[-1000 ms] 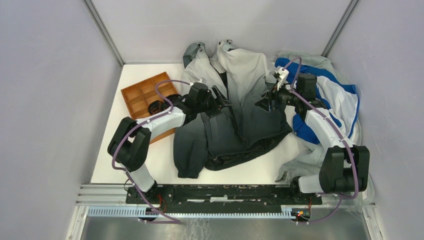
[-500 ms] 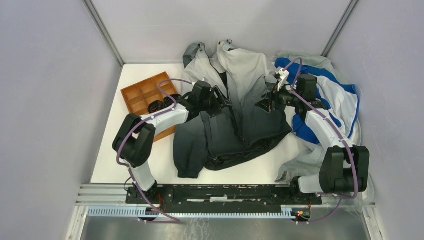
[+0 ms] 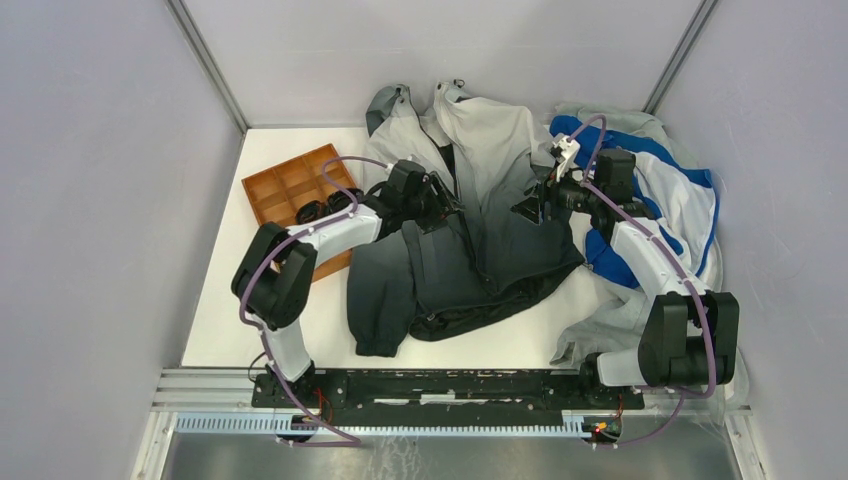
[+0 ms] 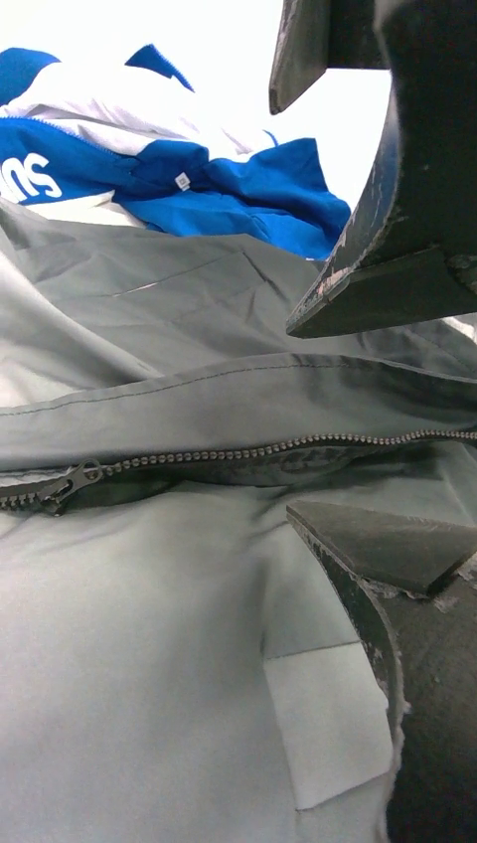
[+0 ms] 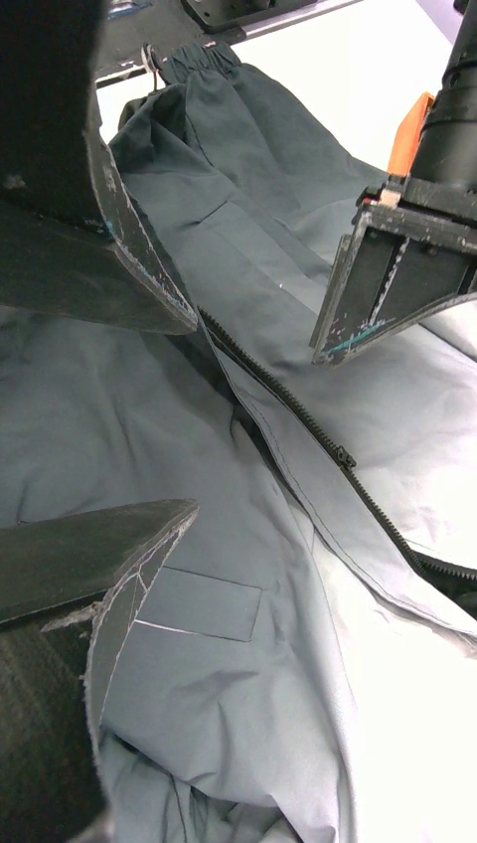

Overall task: Zip up the jacket
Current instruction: Adjust the zipper on the jacket.

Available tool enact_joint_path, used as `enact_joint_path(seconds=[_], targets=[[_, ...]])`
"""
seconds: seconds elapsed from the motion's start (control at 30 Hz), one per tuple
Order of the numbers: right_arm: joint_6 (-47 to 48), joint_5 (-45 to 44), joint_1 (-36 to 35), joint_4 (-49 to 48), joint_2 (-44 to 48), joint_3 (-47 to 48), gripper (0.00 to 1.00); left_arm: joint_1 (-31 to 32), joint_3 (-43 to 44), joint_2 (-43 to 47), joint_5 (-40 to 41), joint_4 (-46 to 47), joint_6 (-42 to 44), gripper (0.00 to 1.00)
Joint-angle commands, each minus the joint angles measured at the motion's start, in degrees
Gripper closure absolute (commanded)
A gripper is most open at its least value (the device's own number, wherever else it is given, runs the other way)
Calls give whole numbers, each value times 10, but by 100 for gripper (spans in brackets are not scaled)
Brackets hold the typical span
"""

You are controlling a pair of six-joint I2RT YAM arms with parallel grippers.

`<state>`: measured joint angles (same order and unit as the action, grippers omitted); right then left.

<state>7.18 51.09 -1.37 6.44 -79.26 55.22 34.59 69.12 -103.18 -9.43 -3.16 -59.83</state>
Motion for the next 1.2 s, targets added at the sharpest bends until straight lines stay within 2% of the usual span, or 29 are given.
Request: enact_joint_path(seconds=[0.0, 0.23, 0.4, 0.47, 0.67, 0.87, 0.97, 1.17], targets=[[-13, 18, 2, -26, 6, 3, 32, 3, 36, -22, -6, 5, 23, 33], [-18, 21, 2, -29, 4, 2, 32, 2, 94, -74, 20, -51, 50, 33], [-18, 22, 3, -29, 6, 2, 32, 2, 139, -114, 18, -70, 69, 40], [-18, 22, 3, -29, 7, 1, 33, 1, 154, -127, 21, -81, 81, 45], [-18, 23, 4, -29, 8, 1, 32, -6, 180, -155, 14, -96, 101, 69], [-18, 27, 4, -27, -5, 14, 33, -6, 185, -162, 2, -94, 117, 74], [-17, 37, 3, -17, -32, 46, 33, -6, 172, -159, -3, -76, 129, 96], [-15, 37, -21, 28, -123, 168, 33, -6, 89, -107, -22, 46, 158, 98]])
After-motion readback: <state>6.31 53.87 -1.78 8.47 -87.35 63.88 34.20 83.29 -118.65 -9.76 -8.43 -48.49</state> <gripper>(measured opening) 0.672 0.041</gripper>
